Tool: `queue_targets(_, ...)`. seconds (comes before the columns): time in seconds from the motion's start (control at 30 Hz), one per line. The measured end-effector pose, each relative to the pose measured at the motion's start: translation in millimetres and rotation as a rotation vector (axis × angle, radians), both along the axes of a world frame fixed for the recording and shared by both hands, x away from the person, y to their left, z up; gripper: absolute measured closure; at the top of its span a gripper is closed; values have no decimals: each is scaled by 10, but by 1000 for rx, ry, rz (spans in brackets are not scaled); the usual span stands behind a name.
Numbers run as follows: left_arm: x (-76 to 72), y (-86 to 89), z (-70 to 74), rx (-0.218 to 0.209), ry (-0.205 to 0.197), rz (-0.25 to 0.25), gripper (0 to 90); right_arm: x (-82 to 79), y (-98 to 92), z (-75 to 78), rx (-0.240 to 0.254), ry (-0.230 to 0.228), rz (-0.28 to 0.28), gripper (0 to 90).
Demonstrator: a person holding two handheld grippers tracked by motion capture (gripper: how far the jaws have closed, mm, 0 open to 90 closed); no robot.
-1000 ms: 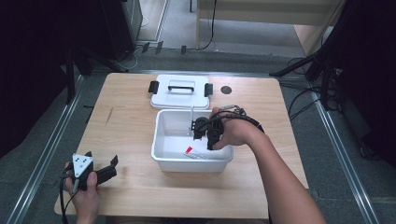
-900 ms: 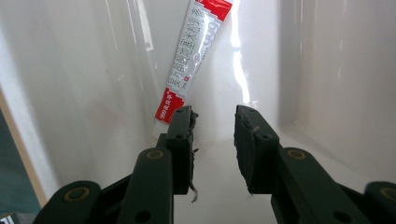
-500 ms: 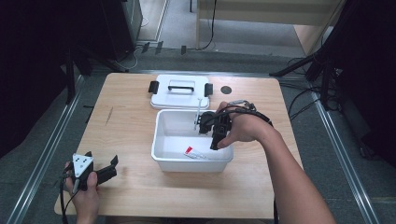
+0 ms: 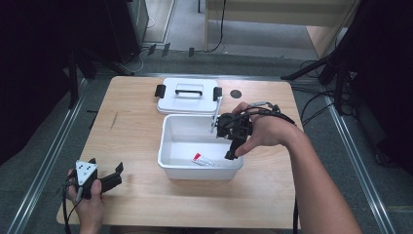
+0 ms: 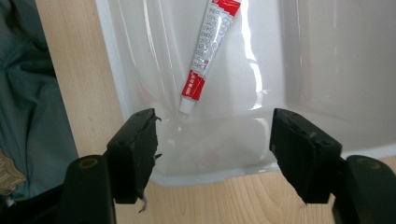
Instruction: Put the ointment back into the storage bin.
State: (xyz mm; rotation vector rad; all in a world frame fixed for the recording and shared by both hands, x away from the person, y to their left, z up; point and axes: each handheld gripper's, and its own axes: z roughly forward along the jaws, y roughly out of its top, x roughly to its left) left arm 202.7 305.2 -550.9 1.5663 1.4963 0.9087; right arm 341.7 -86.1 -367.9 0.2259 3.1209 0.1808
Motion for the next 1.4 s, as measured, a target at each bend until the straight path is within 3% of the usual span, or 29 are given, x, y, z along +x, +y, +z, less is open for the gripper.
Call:
queue_targets(0.43,1,-2,-1,1,-1,2,58,4,-257,95,27,1,-73,285)
queue_targets(0.9,0,-2,-1,2,-1,1,58,1,-541,41,33,0,-126,292)
queue_targets(1.2,-4,-3,0,4,-1,0,58,-5,-732,-39,83,-15,-190,305)
queue_targets(1.4,-5,-4,0,5,-1,-2,58,-33,-939,-146,148,-40,-276,313)
